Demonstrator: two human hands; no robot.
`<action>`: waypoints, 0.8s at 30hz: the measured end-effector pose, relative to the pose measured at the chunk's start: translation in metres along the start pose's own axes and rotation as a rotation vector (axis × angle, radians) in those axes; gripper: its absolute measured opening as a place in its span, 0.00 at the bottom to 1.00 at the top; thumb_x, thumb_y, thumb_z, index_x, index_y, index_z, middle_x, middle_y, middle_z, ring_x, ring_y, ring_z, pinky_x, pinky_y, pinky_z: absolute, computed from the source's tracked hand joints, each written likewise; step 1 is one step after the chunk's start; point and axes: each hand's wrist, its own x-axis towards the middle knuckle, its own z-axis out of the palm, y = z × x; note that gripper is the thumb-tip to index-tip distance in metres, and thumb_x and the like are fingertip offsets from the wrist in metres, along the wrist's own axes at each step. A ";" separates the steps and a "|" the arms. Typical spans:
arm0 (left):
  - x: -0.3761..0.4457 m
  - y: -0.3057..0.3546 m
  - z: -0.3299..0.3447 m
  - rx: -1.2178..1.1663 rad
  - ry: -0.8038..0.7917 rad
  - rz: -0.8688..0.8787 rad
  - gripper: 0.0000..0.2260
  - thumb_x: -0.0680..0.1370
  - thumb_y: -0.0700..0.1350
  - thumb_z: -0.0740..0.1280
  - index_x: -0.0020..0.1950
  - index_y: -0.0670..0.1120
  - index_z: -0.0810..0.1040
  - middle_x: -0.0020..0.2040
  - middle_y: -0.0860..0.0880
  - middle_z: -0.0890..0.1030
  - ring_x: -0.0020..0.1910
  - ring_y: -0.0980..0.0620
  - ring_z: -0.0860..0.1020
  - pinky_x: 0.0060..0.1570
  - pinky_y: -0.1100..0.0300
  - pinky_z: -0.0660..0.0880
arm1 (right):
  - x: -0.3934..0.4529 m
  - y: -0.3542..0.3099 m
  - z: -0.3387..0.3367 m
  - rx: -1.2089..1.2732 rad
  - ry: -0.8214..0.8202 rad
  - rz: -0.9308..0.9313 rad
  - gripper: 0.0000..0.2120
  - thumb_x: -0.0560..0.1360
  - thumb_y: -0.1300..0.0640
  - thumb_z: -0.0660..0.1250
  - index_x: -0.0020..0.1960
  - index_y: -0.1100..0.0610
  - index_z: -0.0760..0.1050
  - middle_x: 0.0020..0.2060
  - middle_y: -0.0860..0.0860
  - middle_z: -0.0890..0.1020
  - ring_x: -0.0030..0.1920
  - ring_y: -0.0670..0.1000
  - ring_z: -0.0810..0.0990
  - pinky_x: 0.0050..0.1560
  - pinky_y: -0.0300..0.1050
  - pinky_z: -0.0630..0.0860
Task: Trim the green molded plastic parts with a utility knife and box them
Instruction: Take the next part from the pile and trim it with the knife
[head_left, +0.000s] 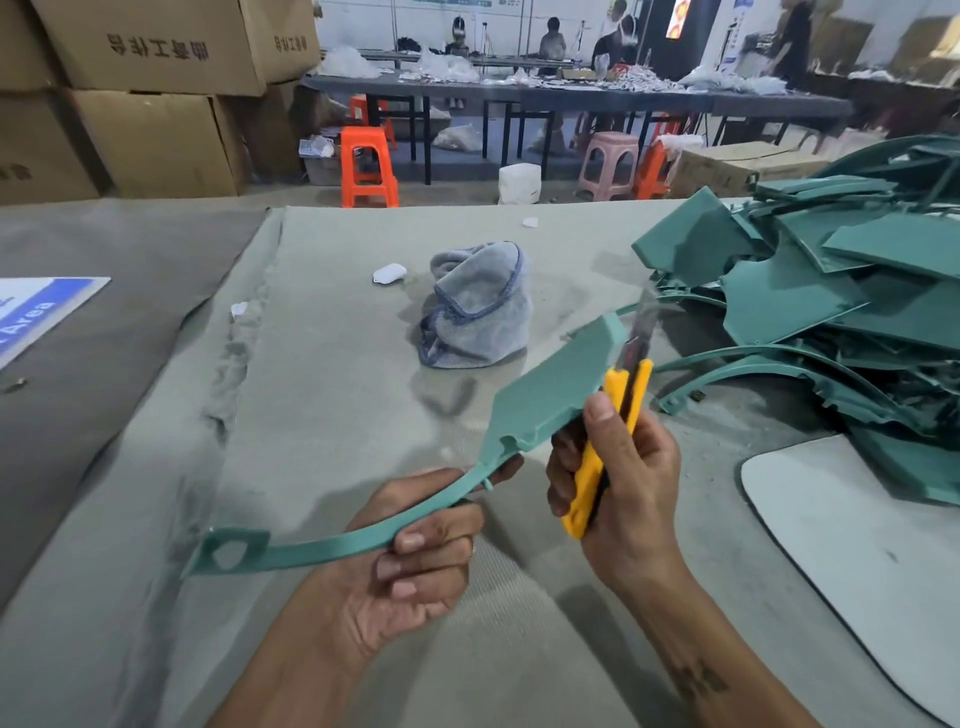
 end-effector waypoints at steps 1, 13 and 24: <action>-0.001 0.004 -0.001 0.039 0.059 -0.003 0.13 0.81 0.37 0.61 0.63 0.36 0.77 0.23 0.50 0.61 0.16 0.57 0.57 0.15 0.65 0.67 | 0.001 -0.002 -0.002 -0.019 0.022 0.004 0.21 0.69 0.38 0.80 0.36 0.52 0.76 0.27 0.55 0.74 0.22 0.54 0.70 0.24 0.42 0.69; 0.021 0.002 -0.011 0.602 0.653 0.658 0.20 0.79 0.32 0.60 0.66 0.49 0.79 0.35 0.41 0.79 0.26 0.48 0.77 0.33 0.54 0.81 | 0.017 -0.010 -0.012 0.144 0.317 0.191 0.12 0.79 0.66 0.68 0.38 0.55 0.75 0.32 0.54 0.71 0.23 0.50 0.68 0.22 0.41 0.65; 0.019 -0.003 -0.023 1.307 0.487 1.074 0.11 0.80 0.46 0.72 0.62 0.52 0.85 0.59 0.52 0.85 0.63 0.51 0.81 0.61 0.54 0.79 | 0.012 -0.002 -0.005 0.095 0.018 0.235 0.20 0.74 0.44 0.77 0.48 0.60 0.76 0.31 0.59 0.74 0.22 0.49 0.69 0.23 0.39 0.67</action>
